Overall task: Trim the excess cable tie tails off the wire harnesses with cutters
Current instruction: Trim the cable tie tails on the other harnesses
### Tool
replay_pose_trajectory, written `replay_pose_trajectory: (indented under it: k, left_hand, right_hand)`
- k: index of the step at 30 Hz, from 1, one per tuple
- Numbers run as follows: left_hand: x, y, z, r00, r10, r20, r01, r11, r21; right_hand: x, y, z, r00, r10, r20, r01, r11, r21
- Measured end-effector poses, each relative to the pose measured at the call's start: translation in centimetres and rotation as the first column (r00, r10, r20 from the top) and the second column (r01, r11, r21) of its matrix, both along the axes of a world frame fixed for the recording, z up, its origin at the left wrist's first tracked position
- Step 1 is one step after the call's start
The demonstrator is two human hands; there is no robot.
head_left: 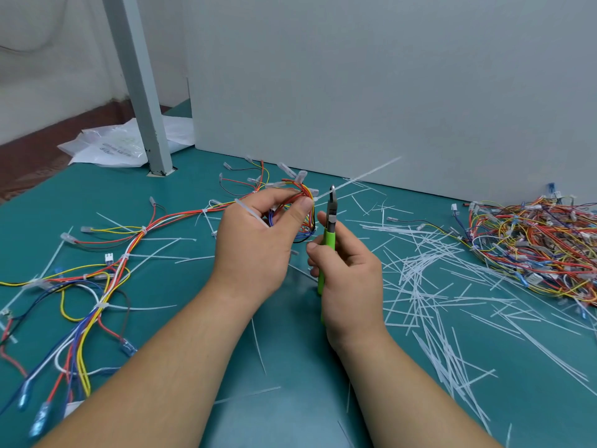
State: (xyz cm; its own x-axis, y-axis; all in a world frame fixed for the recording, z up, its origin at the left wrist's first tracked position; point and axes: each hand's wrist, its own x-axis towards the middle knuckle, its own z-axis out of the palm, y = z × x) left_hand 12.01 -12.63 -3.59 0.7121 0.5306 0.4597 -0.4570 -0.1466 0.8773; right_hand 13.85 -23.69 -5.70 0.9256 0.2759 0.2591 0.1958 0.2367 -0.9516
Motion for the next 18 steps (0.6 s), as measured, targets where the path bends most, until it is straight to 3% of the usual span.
replay_pose_trajectory:
  k: [18]
  left_hand:
    - [-0.02,0.1,0.01,0.999,-0.018,0.029,0.019,0.999,-0.033]
  right_hand:
    - [-0.16,0.02,-0.22,0.99,-0.094,0.107,0.105,0.989,-0.102]
